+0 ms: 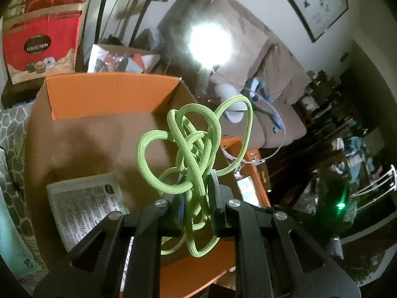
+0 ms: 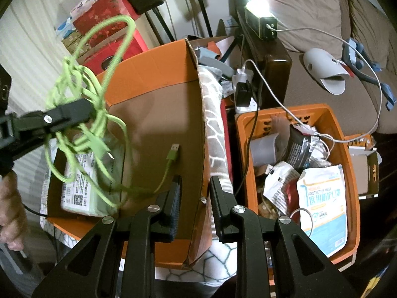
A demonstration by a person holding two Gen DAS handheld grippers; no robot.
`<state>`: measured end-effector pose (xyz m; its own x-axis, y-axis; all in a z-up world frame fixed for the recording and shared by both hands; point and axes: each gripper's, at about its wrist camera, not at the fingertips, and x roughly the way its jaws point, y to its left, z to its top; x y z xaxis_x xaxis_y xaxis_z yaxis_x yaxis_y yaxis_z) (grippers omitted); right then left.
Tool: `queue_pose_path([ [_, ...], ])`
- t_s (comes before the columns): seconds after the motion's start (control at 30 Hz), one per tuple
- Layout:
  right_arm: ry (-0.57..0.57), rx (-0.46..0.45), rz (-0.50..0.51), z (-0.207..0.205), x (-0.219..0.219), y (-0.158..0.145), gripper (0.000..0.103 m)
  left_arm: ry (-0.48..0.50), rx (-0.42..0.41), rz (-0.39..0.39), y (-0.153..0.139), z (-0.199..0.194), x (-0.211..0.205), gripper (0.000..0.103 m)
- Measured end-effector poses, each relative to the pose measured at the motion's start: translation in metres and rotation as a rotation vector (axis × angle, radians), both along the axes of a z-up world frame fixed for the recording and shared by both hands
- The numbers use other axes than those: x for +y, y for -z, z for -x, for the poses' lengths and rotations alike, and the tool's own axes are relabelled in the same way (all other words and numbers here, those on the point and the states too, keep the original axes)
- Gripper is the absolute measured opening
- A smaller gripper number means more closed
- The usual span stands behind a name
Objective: Organize objects
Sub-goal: 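Lift the lime-green cable with the left gripper and carry it over the box, then lower the cable into the box beside the package and release it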
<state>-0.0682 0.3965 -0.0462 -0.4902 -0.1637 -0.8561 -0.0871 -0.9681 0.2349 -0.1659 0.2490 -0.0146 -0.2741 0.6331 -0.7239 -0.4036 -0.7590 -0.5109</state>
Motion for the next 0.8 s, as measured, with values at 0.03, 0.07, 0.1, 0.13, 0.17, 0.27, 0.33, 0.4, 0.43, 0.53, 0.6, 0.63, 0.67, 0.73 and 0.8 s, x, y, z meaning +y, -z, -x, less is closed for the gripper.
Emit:
queue_pose_path([
  [0.03, 0.000, 0.000, -0.001, 0.000, 0.000, 0.000, 0.023, 0.001, -0.004, 0.010, 0.003, 0.000, 0.002, 0.014],
  [0.07, 0.000, 0.000, -0.001, 0.000, 0.000, 0.000, 0.023, 0.001, -0.012, 0.026, 0.008, -0.001, 0.004, 0.014],
  [0.1, 0.000, 0.000, -0.001, 0.000, 0.000, 0.000, 0.023, 0.003, -0.015, 0.038, 0.011, -0.001, 0.006, 0.014],
  [0.13, 0.000, 0.000, -0.001, 0.000, -0.001, 0.001, 0.023, 0.004, -0.019, 0.055, 0.015, -0.002, 0.009, 0.014],
  [0.17, 0.000, 0.000, 0.000, -0.001, 0.000, 0.001, 0.023, 0.004, -0.021, 0.067, 0.017, -0.002, 0.011, 0.015],
  [0.27, 0.000, 0.001, 0.001, -0.001, 0.000, 0.001, 0.023, -0.003, -0.024, 0.118, 0.027, -0.005, 0.015, 0.015],
  [0.33, 0.000, 0.001, 0.001, 0.000, -0.001, 0.001, 0.023, -0.003, -0.029, 0.139, 0.033, -0.005, 0.016, 0.016],
  [0.4, 0.000, 0.001, 0.001, -0.001, 0.001, 0.001, 0.023, 0.001, -0.041, 0.159, 0.039, -0.006, 0.017, 0.019],
  [0.43, 0.000, 0.001, 0.001, -0.001, 0.001, 0.001, 0.023, 0.003, -0.048, 0.166, 0.042, -0.007, 0.018, 0.019],
  [0.53, 0.000, 0.001, 0.001, -0.001, 0.001, 0.001, 0.023, -0.001, -0.057, 0.177, 0.047, -0.009, 0.017, 0.025],
  [0.6, 0.000, 0.001, 0.001, -0.001, 0.001, 0.001, 0.023, -0.001, -0.059, 0.187, 0.049, -0.010, 0.017, 0.029],
  [0.63, 0.000, 0.001, 0.001, -0.001, 0.001, 0.001, 0.023, 0.002, -0.055, 0.192, 0.049, -0.009, 0.017, 0.031],
  [0.67, 0.001, 0.000, 0.002, -0.001, 0.001, 0.001, 0.023, 0.002, -0.048, 0.196, 0.049, -0.010, 0.017, 0.037],
  [0.73, 0.001, 0.001, 0.002, -0.001, 0.001, 0.001, 0.023, 0.000, -0.035, 0.197, 0.046, -0.014, 0.016, 0.047],
  [0.8, 0.003, 0.001, 0.003, -0.001, 0.001, 0.001, 0.023, -0.003, -0.026, 0.193, 0.042, -0.016, 0.015, 0.062],
])
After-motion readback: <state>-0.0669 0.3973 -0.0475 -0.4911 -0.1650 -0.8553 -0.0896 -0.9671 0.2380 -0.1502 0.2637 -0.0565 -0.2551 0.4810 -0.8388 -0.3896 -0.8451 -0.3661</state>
